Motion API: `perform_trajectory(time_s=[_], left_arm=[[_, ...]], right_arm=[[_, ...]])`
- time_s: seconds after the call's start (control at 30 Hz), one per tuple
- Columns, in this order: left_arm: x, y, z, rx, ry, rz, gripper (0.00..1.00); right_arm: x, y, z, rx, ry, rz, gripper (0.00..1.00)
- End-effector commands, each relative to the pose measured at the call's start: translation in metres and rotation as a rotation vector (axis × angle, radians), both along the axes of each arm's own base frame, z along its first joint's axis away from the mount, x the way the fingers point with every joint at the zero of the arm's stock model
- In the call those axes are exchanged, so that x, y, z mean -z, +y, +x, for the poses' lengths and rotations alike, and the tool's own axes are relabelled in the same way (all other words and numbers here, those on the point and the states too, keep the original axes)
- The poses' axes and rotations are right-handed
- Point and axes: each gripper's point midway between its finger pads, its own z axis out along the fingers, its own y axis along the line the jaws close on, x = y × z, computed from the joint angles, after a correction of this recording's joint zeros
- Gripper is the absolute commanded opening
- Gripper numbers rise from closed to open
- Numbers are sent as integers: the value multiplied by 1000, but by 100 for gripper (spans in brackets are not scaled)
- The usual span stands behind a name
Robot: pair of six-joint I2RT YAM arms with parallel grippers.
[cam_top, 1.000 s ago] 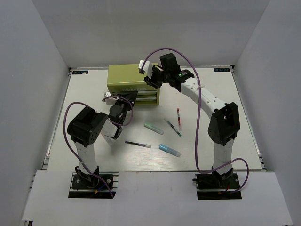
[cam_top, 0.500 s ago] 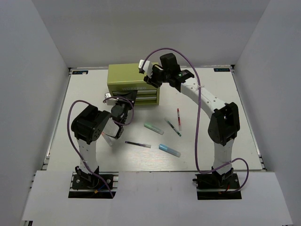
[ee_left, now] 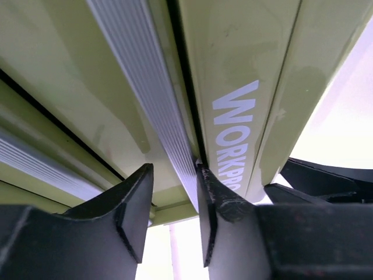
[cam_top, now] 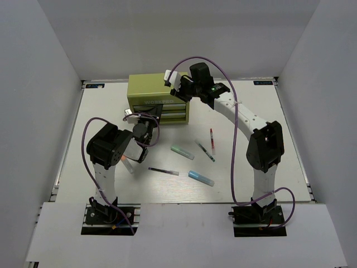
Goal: Sort the stationery into containers
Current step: Open the drawer in the storage box.
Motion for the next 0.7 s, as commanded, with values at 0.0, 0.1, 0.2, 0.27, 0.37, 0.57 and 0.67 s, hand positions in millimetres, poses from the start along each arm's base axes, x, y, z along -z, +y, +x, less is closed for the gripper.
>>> perform_trajectory(time_s=[0.0, 0.1, 0.2, 0.27, 0.37, 0.57, 0.67], left_arm=[[-93, 36, -10, -114, -346, -188, 44], [-90, 41, -10, -131, -333, -207, 42], [-90, 43, -10, -141, -332, -211, 36], [-94, 43, -10, -154, -335, -249, 30], [-95, 45, -10, -166, -329, -288, 22], [-90, 45, -7, -169, -319, -305, 17], [-90, 46, -7, -178, -319, -308, 14]], right_arm=[[38, -20, 10, 69, 54, -92, 42], [37, -20, 9, 67, 54, -90, 40], [33, -19, 12, 67, 44, -86, 40], [34, -19, 11, 65, 48, -88, 40], [31, -18, 12, 63, 48, -82, 40], [30, -16, 9, 56, 53, -76, 40], [29, -16, 9, 54, 50, -77, 40]])
